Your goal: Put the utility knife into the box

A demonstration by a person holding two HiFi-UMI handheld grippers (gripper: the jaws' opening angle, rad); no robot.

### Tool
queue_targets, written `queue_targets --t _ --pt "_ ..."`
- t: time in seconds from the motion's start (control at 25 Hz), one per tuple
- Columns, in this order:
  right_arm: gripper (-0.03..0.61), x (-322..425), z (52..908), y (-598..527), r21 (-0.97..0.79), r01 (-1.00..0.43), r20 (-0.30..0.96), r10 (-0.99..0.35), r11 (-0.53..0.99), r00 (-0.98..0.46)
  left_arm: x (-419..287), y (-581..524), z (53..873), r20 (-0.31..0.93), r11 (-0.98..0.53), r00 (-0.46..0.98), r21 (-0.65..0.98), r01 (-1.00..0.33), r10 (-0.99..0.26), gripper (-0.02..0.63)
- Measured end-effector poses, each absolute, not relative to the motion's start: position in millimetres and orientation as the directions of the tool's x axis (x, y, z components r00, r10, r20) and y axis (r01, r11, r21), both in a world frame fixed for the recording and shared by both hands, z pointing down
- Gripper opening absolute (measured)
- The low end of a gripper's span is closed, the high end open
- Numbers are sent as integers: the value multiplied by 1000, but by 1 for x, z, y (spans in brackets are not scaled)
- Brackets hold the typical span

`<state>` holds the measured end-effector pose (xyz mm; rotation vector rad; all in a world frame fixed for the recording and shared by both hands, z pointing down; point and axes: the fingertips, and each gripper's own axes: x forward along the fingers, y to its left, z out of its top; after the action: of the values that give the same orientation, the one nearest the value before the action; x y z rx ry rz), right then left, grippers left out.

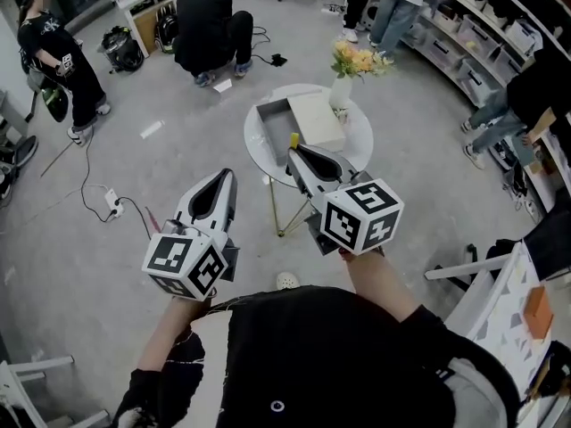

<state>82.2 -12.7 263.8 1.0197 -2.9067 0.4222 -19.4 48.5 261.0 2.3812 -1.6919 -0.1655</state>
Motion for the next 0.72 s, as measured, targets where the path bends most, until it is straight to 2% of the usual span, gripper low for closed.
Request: queue_targets --t 0.44,0.72 --pt "29 81 257 -93 -210 -577 97 -570 790 -816 -15 -30 255 -24 -289 292 236 -928 -956 11" --pt "29 84 298 -111 -258 -588 173 -562 767 -809 -13 -51 298 89 -260 298 299 -918 -950 11"
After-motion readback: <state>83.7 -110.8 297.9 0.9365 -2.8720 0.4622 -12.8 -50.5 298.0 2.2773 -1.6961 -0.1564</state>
